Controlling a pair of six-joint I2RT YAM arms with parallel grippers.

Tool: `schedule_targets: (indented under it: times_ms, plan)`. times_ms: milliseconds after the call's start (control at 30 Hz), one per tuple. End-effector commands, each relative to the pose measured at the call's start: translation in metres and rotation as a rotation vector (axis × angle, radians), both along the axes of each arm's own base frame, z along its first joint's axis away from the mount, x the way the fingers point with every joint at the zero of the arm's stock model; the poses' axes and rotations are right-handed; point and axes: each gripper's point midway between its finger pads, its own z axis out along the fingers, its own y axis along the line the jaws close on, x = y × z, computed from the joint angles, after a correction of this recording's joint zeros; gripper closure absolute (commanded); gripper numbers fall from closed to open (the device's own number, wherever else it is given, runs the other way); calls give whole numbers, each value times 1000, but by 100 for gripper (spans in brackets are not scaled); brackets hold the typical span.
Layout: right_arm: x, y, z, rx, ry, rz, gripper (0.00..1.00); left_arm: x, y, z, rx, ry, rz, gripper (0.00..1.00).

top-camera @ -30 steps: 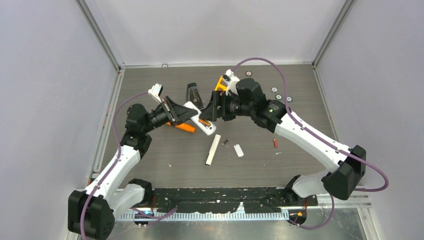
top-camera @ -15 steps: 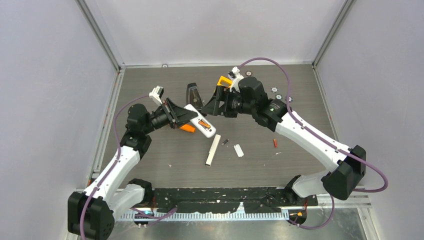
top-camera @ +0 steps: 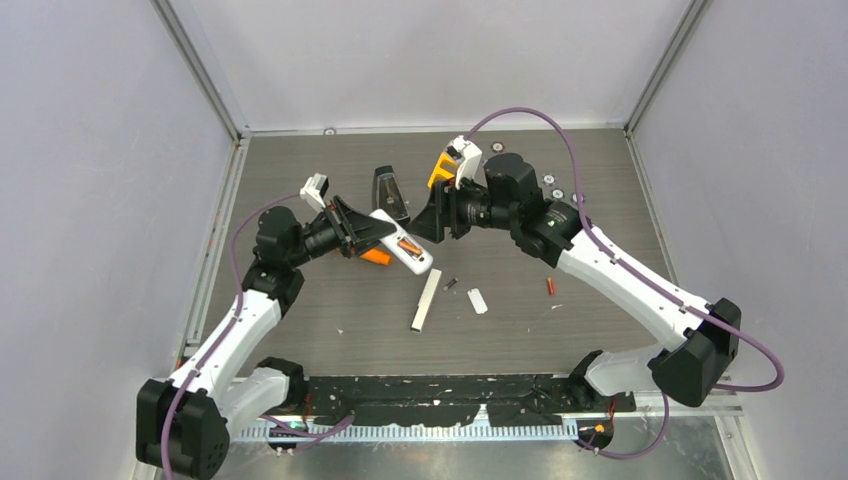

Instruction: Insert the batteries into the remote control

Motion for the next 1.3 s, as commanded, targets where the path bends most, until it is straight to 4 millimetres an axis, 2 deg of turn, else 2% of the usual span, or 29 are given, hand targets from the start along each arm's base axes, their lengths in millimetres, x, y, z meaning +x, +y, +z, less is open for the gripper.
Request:
schedule_targets:
  times_ms: [0,267,500,667,733,833,900,1033,1267]
  plan:
    - [-11,-2,25,-28,-193,84,44,1,0,12,-19,-45,-9,100]
    - [-31,14,36,-65,-315,153,49,2,-1,8,-2,-55,-8,100]
    - [-25,17,30,-94,-304,115,57,2,0,9,7,-76,-8,100]
    - [-18,15,38,-75,-287,53,60,0,0,11,12,-104,-12,100]
    - [-14,13,42,-59,-256,14,56,-1,0,14,12,-125,-12,100]
    - [-6,9,44,-20,-163,-42,38,-2,1,19,9,-173,-11,100]
    - [-12,13,44,30,-67,-14,33,-3,2,24,3,-214,-5,100]
    - [-19,22,45,61,11,62,30,-4,3,30,-4,-275,3,100]
    - [-21,29,24,38,127,84,34,-7,3,31,-11,-314,6,100]
